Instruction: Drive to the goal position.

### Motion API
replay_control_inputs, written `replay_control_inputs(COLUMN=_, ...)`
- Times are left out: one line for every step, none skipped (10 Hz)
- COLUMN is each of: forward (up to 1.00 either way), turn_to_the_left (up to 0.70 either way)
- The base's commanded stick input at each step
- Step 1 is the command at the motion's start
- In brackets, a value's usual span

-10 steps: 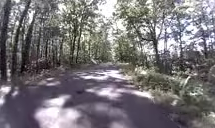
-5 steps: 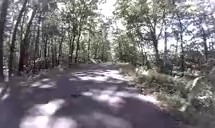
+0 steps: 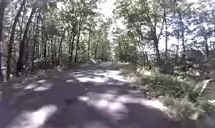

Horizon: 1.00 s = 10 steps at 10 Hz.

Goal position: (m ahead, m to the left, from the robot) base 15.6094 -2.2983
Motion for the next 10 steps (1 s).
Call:
replay_control_inputs(forward=0.45, turn_to_the_left=0.0)
replay_control_inputs(forward=0.45, turn_to_the_left=0.0)
replay_control_inputs(forward=0.45, turn_to_the_left=0.0)
replay_control_inputs(forward=0.45, turn_to_the_left=0.0)
replay_control_inputs(forward=0.45, turn_to_the_left=0.0)
replay_control_inputs(forward=0.45, turn_to_the_left=0.0)
replay_control_inputs(forward=0.45, turn_to_the_left=0.0)
replay_control_inputs(forward=0.45, turn_to_the_left=0.0)
replay_control_inputs(forward=0.45, turn_to_the_left=0.0)
replay_control_inputs(forward=0.45, turn_to_the_left=0.0)
